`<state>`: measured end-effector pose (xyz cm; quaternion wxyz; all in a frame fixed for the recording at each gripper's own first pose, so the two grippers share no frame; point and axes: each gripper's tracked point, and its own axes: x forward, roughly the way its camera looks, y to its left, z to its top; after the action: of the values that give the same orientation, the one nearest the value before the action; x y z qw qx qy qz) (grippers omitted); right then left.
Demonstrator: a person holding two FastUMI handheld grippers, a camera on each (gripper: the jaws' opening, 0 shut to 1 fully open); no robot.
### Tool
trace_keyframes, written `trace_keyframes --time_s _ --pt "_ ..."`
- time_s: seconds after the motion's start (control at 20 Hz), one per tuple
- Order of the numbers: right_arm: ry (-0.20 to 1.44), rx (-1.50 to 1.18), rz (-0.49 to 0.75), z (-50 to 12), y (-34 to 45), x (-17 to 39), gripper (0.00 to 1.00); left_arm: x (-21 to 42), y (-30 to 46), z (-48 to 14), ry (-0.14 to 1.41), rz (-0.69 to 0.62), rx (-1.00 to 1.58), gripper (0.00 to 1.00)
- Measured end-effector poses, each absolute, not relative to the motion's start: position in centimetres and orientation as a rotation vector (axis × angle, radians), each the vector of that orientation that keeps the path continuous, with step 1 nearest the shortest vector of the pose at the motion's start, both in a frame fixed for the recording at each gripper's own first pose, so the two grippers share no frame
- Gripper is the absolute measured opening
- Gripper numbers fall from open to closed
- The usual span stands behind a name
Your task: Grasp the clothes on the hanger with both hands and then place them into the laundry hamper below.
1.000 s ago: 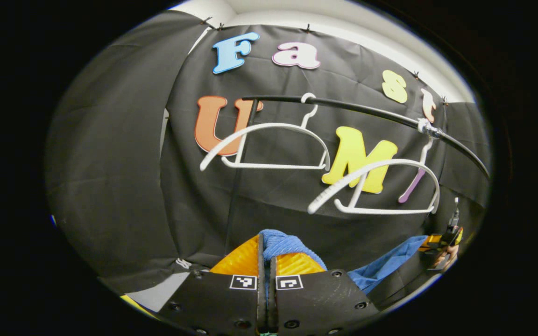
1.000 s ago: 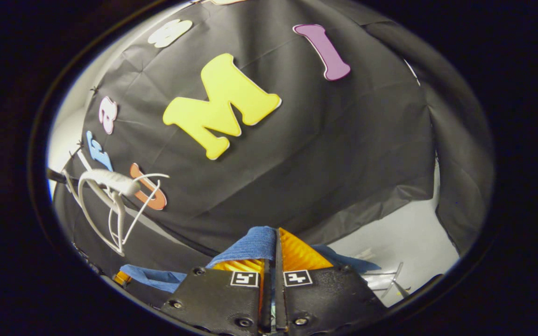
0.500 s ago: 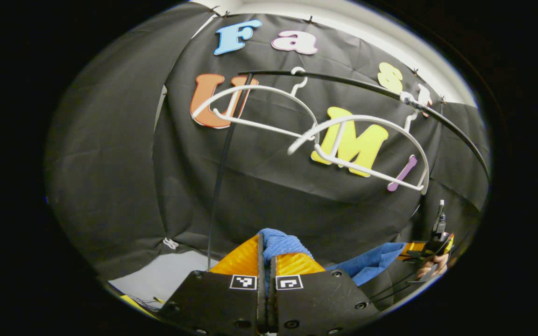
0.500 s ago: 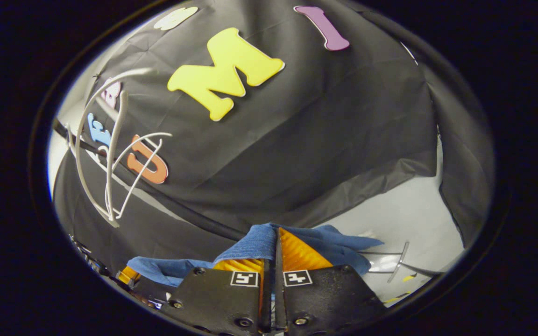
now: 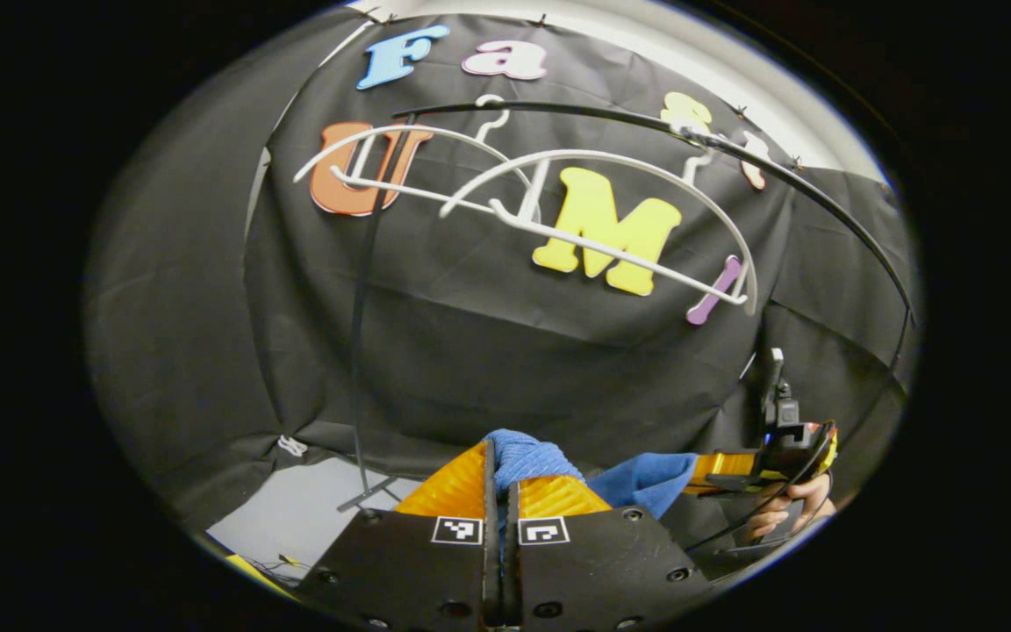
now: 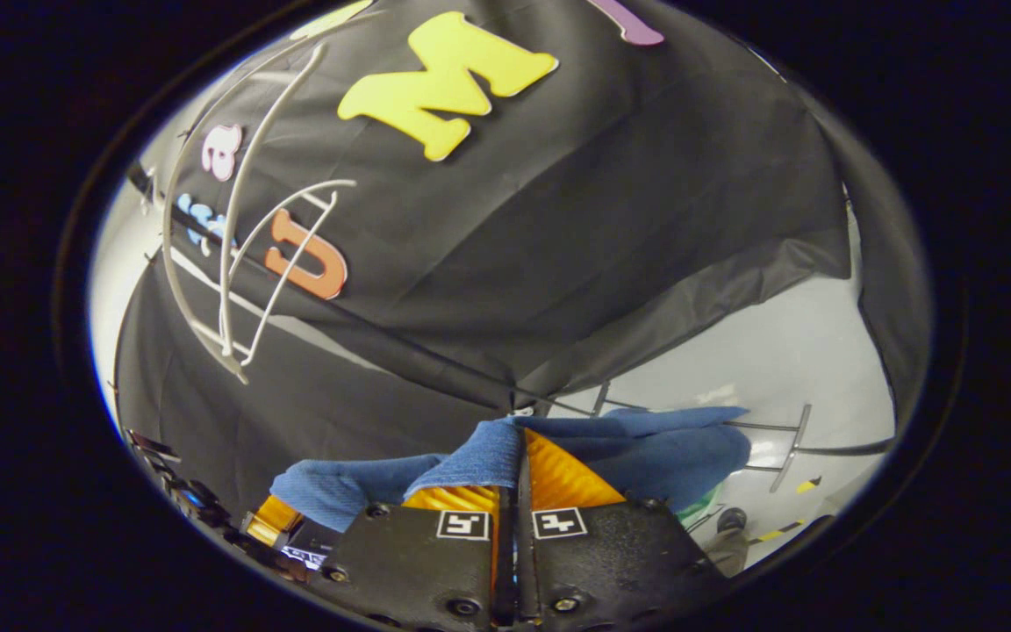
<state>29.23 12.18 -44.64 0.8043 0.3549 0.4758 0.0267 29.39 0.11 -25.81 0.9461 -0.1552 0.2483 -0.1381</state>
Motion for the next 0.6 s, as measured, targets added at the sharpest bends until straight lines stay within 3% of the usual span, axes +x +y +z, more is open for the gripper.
trace_keyframes --time_s 0.1,0.2,0.25,0.45,0.5,0.55,0.6 --pt "1.037 0.756 0.099 -44.3 14.3 29.0 0.05 29.0 -0.9 -25.9 0.510 -0.306 -0.309 0.01" --pt "1.047 0.760 0.150 -43.0 16.7 28.6 0.05 28.7 -1.6 -25.5 0.508 -0.331 -0.308 0.01" --pt "1.050 0.760 0.181 -42.2 18.0 28.4 0.05 28.5 -1.9 -25.2 0.504 -0.340 -0.309 0.06" --pt "1.029 0.769 0.273 -39.3 20.5 28.2 0.05 28.7 -1.9 -23.4 0.467 -0.357 -0.327 0.06" --pt "1.022 0.776 0.284 -38.6 20.7 28.4 0.04 28.9 -1.8 -23.1 0.461 -0.360 -0.335 0.01" --pt "1.018 0.789 0.292 -37.8 20.8 28.3 0.04 29.0 -1.7 -23.0 0.459 -0.361 -0.343 0.06" --pt "1.014 0.808 0.304 -37.2 20.9 28.4 0.05 29.0 -1.5 -23.0 0.459 -0.359 -0.348 0.01"
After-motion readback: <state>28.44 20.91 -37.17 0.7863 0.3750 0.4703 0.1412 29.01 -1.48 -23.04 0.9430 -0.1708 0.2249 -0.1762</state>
